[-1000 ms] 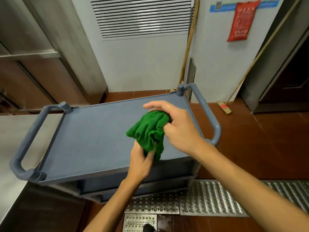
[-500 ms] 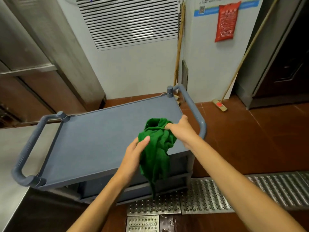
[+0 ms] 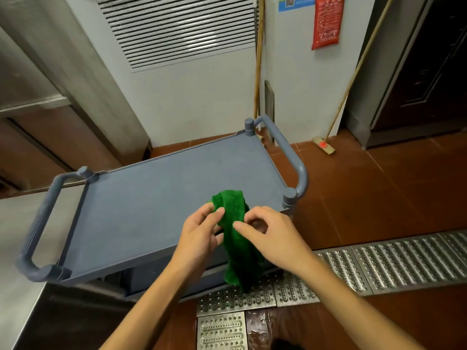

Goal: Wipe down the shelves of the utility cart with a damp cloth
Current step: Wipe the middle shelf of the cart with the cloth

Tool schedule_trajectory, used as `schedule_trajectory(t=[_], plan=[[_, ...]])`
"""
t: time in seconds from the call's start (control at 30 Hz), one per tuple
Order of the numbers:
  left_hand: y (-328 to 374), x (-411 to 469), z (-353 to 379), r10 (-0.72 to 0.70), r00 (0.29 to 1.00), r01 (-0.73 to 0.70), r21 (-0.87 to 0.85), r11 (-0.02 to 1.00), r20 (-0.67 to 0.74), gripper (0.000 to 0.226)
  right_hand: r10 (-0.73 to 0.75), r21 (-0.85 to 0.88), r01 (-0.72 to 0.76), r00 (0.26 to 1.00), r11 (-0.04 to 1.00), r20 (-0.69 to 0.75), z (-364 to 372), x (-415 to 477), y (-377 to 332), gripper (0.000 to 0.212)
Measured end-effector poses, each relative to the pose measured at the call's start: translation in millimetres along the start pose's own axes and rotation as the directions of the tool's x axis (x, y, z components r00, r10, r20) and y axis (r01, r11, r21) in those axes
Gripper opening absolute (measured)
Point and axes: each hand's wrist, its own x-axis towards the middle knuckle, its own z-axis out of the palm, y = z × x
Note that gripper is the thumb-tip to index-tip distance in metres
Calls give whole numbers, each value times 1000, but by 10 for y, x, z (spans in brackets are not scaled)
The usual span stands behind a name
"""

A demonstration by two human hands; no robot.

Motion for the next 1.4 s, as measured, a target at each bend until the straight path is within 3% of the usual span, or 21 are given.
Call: schedule_trajectory(t=[0.1, 0.3, 0.37, 0.43, 0.5, 0.6, 0.63, 0.67, 0.7, 0.73, 0.8, 0.87, 0.97, 1.03, 1.13, 1.27, 1.4], plan=[[10, -115, -165, -6, 1000, 6, 60, 998, -9, 25, 8, 40, -6, 999, 999, -35, 170, 1, 15, 14], [5, -271, -760, -15, 995, 28, 122, 992, -103, 24, 251, 266, -217, 962, 939, -103, 366, 42, 149, 16], [-3, -301, -992, 20, 982, 5, 132, 991, -186, 22, 366, 404, -312, 929, 860, -61, 450, 35, 191, 20], [-35, -286, -1246, 46, 960, -18, 102, 995, -275, 24, 432, 627, -357, 901, 693, 37, 544, -7, 169, 18], [-74, -262, -1461, 33, 946, -26, 26, 999, -321, 24, 435, 754, -355, 895, 553, 102, 638, -55, 72, 22], [-167, -290, -1719, 21, 958, -32, -33, 999, -286, 19, 396, 824, -322, 909, 465, 131, 814, -93, -94, 25], [-199, -310, -1798, 36, 961, -31, 21, 999, -275, 28, 379, 770, -339, 915, 541, 137, 866, -95, -149, 42], [-234, -328, -1878, 49, 964, -28, 83, 996, -263, 40, 347, 610, -356, 928, 708, 138, 906, -104, -217, 62], [-274, -335, -1960, 65, 963, -32, 131, 991, -261, 48, 318, 340, -346, 938, 874, 138, 952, -102, -278, 75], [-320, -334, -2038, 76, 960, -33, 160, 987, -271, 53, 275, 52, -284, 952, 958, 132, 1002, -81, -310, 78], [-413, -305, -2172, 75, 949, -28, 157, 987, -306, 59, 170, -323, -108, 971, 940, 169, 1093, -34, -328, 65], [-472, -281, -2296, 66, 946, -36, 100, 994, -319, 65, 137, -475, -19, 967, 880, 216, 1204, 16, -307, 48], [-533, -298, -2470, 51, 953, -34, 64, 997, -298, 86, 219, -636, -57, 959, 770, 179, 1409, 52, -304, 33], [-571, -343, -2555, 48, 959, -14, 120, 993, -280, 90, 250, -678, -88, 957, 729, 144, 1536, 79, -320, 28], [-722, -402, -2743, -25, 970, 63, 150, 987, -241, 105, 270, -611, -98, 943, 786, 196, 1710, 114, -364, 26], [-1122, -424, -3036, -203, 942, 250, 161, 955, -266, 151, 290, -412, -166, 922, 896, 258, 1902, 106, -521, 24], [-1817, -389, -3318, -332, 886, 367, 53, 929, -324, 126, 374, -122, -356, 908, 926, 189, 2095, 147, -715, 24]])
